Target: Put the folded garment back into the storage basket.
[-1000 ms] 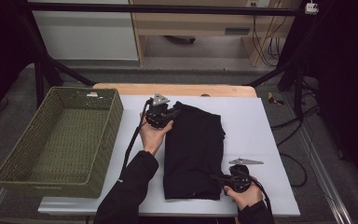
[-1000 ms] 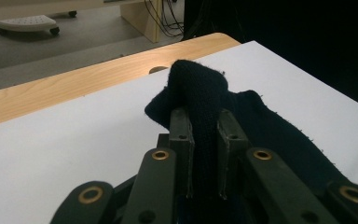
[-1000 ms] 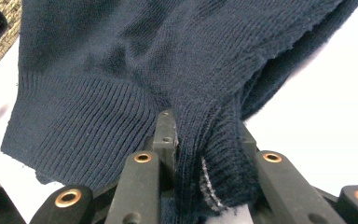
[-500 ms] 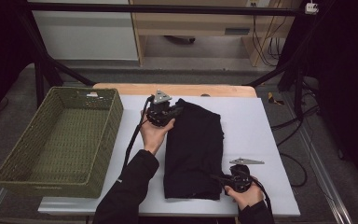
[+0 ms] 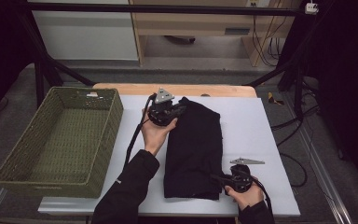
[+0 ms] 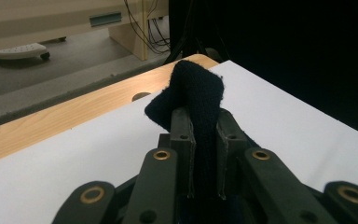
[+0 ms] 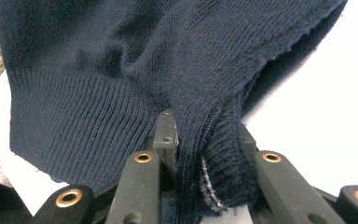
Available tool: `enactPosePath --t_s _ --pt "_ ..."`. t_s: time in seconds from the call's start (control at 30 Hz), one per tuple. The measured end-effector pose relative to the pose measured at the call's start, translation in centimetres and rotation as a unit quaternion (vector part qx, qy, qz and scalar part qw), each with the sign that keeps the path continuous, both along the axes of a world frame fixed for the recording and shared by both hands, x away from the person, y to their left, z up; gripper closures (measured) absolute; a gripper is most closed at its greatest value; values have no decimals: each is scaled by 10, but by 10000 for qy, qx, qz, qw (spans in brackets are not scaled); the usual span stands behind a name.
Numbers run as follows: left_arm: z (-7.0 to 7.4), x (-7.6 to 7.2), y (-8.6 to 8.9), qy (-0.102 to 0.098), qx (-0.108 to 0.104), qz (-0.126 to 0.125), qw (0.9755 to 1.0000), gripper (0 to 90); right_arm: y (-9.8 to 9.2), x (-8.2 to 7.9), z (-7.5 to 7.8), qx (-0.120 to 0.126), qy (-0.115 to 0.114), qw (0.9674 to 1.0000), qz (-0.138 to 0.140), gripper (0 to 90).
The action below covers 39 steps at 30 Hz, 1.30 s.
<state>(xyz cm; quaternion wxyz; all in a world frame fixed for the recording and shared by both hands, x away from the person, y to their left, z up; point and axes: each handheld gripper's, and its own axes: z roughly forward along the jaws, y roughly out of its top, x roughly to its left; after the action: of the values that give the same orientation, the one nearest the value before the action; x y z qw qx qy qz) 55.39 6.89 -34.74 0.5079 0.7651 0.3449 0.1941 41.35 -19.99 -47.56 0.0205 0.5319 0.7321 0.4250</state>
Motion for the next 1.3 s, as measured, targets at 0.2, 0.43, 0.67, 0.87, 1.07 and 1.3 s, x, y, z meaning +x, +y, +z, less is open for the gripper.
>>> enactPosePath --t_s 0.2,0.43,0.67,0.87,1.07,1.3 --pt "7 -5 -3 -80 -25 -87 9999 800 1 -1 2 5 -34 10000 14 715" --pt "15 -10 -3 -161 -28 -149 9998 801 2 -3 6 70 -70 9999 67 715" --pt "24 -15 -4 -248 -48 -200 9995 802 4 -5 11 110 -159 9997 117 714" --pt "37 -21 -5 -386 -6 -253 9989 802 5 -7 16 163 -237 9995 161 714" --pt "44 -24 -3 -461 27 -285 9985 803 7 -8 23 172 -342 9990 220 713" --pt "57 -27 3 -549 128 -230 9981 803 14 -5 28 257 -486 9981 285 712"
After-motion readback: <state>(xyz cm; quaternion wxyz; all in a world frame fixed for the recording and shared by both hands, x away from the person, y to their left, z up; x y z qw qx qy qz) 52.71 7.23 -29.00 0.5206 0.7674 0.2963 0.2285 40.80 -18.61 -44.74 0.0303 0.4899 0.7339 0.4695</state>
